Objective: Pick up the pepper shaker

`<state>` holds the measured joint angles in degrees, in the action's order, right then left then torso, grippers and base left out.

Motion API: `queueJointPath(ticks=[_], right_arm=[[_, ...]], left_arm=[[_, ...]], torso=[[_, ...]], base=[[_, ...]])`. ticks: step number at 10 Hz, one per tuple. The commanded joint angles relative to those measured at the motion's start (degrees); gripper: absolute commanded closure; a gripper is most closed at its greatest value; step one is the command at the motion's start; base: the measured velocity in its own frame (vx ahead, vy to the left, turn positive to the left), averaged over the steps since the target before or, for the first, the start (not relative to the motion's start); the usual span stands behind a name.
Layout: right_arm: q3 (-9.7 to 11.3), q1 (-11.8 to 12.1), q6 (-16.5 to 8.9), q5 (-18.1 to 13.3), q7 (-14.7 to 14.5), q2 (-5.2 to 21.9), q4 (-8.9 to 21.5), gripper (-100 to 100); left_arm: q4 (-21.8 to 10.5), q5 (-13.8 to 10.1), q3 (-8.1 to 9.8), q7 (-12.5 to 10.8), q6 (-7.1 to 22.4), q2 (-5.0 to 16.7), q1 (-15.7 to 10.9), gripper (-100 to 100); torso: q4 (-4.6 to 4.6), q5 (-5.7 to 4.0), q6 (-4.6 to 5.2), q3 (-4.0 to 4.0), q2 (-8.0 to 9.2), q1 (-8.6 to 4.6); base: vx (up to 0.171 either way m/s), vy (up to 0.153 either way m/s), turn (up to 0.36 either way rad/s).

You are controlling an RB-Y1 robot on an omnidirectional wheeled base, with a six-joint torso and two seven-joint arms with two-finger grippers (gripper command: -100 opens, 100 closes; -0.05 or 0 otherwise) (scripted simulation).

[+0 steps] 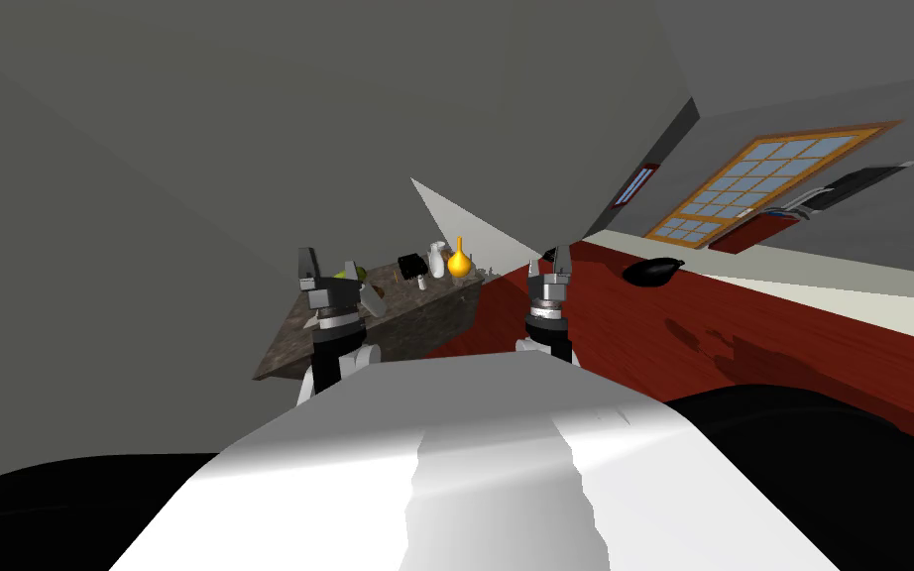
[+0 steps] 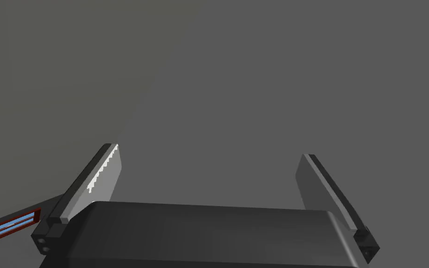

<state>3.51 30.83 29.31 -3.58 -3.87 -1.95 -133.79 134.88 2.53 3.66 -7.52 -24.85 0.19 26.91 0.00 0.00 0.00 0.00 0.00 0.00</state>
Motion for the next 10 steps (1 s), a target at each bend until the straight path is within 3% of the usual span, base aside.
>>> queueJointPath(ticks=[1, 5, 6, 10], right_arm=[[0.0, 0.0, 0.0, 0.0, 0.0, 0.0, 0.0, 0], [0.0, 0.0, 0.0, 0.0, 0.0, 0.0, 0.0, 0], [0.0, 0.0, 0.0, 0.0, 0.0, 0.0, 0.0, 0], [0.0, 0.0, 0.0, 0.0, 0.0, 0.0, 0.0, 0]], left_arm=[[0.2, -0.4, 0.66, -1.2, 1.8, 1.6, 0.1, -100], [0.4, -1.6, 2.79, -5.3, 7.8, 4.7, 0.3, -100], [0.4, -1.6, 2.79, -5.3, 8.0, 4.7, 0.3, -100], [0.4, -3.1, 5.0, -9.9, 14.6, 6.6, 0.1, -100]], torso=[[0.0, 0.0, 0.0, 0.0, 0.0, 0.0], [0.0, -0.02, 0.0, 0.01, 0.02, -0.1], [0.01, -0.03, 0.0, 0.02, 0.04, -0.11], [0.01, -0.02, 0.0, 0.02, 0.03, -0.09]], base=[[-0.004, -0.012, -0.029], [-0.009, -0.029, -0.036], [-0.007, -0.024, -0.011], [-0.007, -0.028, -0.036]])
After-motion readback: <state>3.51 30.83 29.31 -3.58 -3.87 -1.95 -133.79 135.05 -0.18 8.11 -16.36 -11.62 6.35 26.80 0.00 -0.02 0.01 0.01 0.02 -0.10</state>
